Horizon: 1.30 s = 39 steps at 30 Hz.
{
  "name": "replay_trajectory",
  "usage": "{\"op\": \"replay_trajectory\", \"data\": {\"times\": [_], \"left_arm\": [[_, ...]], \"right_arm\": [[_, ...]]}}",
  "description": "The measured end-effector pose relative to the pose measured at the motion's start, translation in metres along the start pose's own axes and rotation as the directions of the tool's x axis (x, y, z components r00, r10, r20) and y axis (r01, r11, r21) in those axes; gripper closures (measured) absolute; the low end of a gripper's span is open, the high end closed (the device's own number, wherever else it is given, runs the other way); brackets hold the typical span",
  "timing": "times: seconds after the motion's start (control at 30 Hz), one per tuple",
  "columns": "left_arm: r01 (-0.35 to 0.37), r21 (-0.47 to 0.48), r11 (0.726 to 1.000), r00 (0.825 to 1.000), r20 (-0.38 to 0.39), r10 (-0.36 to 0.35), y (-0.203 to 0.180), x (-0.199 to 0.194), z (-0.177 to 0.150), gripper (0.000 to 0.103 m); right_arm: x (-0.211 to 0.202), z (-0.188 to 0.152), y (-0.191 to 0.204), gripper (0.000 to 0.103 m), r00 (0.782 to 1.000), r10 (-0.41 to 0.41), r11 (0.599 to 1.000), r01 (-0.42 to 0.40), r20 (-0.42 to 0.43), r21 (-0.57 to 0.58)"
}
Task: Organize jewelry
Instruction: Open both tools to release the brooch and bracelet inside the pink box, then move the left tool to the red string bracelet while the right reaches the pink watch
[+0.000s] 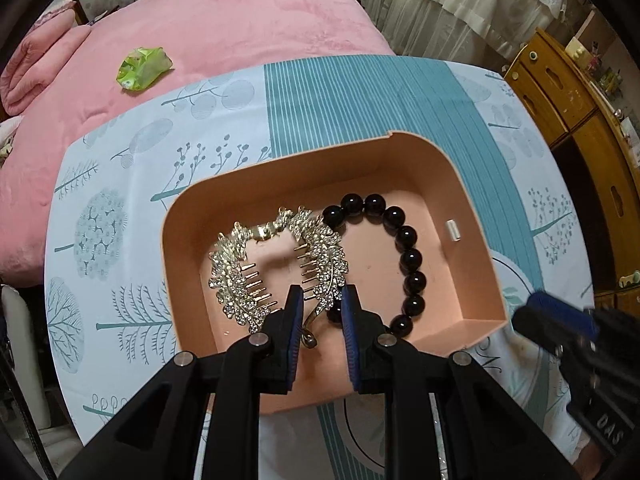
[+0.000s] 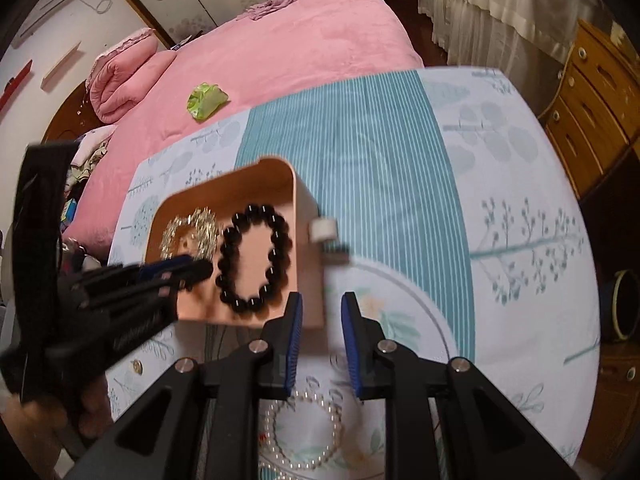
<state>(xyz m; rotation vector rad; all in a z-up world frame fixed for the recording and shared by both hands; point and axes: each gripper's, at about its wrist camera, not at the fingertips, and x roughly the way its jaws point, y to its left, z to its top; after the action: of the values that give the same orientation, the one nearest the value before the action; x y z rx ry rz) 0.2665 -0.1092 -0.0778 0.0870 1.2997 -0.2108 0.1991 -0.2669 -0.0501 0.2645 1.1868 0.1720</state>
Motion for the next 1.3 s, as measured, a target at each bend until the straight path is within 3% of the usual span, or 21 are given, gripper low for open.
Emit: {"op": "replay_trajectory", "data": {"times": [0.07,0.13,0.57,0.9,1.3], "left_arm": [[-0.002,-0.001,1.0,1.0,0.01,0.003,-0.001,0.0,0.0,0.074],[-0.006,-0.014,1.0,1.0,0.02,0.006,0.001,-0.002,-0.001,0.052],[0.005,-0.062,0.998,0.995,0.102,0.001,0.028,-0.058,-0.033,0.05],[-0.013,-0.124,0.992,0.992,0.121,0.028,0.062,-0.091,-0.078,0.048],[-0.013,-0.165,0.986,0.989,0.144,0.038,0.095,-0.131,-0.126,0.047]], "right_arm": [[0.001,-0.006,-0.002,0.083,1.0,0.004,1.0,-0.004,-0.01,0.006],[0.0,-0.01,-0.004,0.083,1.0,-0.003,1.0,0.003,-0.01,0.008],[-0.016,-0.027,0.01,0.083,1.0,0.023,0.999,-0.023,0.008,-0.027],[-0.022,-0.048,0.033,0.083,1.0,0.023,0.998,-0.023,0.003,-0.063],[-0.061,-0.069,0.039,0.083,0.999,0.012,0.998,-0.008,0.051,-0.07]]}}
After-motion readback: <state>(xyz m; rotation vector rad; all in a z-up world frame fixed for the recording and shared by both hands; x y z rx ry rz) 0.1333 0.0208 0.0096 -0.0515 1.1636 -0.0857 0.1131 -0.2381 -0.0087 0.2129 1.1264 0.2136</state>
